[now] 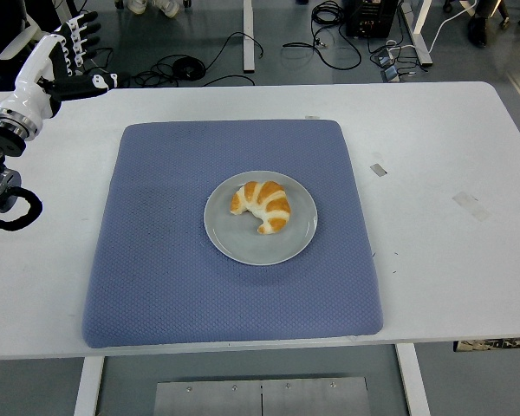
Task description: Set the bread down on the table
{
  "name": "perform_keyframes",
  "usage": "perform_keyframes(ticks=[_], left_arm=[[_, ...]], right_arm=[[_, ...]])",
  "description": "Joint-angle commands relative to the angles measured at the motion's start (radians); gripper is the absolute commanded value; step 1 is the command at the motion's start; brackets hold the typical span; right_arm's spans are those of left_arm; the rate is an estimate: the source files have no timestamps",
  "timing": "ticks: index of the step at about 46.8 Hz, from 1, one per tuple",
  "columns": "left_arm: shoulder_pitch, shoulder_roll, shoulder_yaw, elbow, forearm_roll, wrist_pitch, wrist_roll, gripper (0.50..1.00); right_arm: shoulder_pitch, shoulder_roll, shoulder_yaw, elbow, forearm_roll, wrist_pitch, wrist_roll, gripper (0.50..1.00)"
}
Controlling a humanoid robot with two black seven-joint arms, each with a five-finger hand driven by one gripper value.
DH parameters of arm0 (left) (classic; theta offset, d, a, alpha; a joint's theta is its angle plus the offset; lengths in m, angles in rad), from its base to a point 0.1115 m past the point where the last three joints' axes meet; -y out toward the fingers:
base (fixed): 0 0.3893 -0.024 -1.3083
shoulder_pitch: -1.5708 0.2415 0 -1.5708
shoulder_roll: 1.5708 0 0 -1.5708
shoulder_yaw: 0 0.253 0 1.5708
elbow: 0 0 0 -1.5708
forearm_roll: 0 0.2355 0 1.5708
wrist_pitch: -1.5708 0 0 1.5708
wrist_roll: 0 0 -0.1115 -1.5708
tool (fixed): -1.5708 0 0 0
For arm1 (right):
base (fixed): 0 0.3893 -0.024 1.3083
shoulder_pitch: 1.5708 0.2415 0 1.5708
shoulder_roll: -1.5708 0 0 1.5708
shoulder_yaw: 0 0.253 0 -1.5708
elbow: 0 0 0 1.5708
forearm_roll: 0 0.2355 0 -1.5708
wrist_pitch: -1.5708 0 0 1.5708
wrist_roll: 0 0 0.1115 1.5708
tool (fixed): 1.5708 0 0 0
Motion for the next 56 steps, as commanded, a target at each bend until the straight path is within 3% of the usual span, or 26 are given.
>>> perform_keyframes(ticks=[1, 56], left_arm=[[0.0, 0.0, 0.001, 0.0, 0.0, 0.001, 0.0, 0.954], [-0.007, 0.003, 0.006, -0.015, 0.001, 0.001, -0.005, 0.972]], right_arm=[[0.0, 0.0, 0.0, 0.0, 0.0, 0.0, 0.0, 1.0], [0.0, 0.0, 0.0, 0.0, 0.0, 0.0, 0.0, 1.0]])
